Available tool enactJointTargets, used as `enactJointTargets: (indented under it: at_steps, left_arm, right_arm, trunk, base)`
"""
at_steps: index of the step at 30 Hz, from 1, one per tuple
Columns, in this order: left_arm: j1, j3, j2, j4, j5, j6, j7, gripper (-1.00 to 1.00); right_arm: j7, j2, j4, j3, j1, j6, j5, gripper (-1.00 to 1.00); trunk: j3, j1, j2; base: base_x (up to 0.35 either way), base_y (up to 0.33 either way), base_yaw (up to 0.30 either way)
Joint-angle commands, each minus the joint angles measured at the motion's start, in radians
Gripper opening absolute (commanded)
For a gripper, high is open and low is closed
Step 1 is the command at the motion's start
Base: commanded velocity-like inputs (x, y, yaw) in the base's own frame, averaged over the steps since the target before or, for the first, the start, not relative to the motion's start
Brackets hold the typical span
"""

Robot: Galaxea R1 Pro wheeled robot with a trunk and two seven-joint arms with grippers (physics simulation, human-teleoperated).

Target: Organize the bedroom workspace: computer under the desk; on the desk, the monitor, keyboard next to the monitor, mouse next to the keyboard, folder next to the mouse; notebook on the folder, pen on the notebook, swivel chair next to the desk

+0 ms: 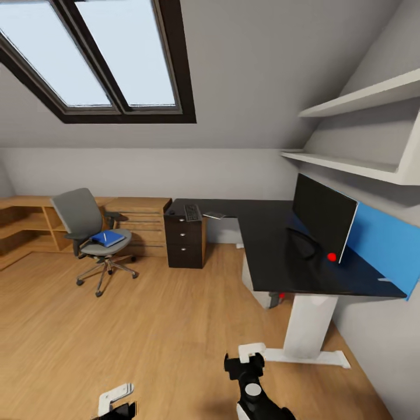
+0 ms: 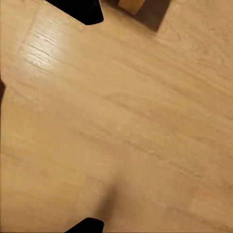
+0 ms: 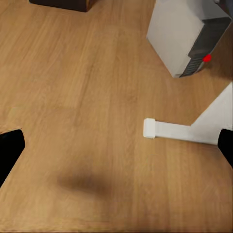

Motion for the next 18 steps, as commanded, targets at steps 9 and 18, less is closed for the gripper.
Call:
enactJointTargets:
  at_steps: [9,18]
  left_arm:
    - [0.0,-0.005,-0.002,0.302,-0.062,-0.291,-0.002,1.0]
    - [0.0,-0.05,-0.019,0.394,-0.061,-0.451,0.003,1.0]
  right_arm:
    - [0.051,0.0,0.411,-0.003,-0.002,-0.404,-0.011,1.0]
    - [0.069,0.0,0.445,0.0,-0.002,-0.437,-0.012,1.0]
  trunk:
    - [-0.001,0.0,-0.001]
    - [-0.001,0.0,-0.001]
  base:
    - [0.254,0.224,0.0]
    - [0.299,0.2,0.0]
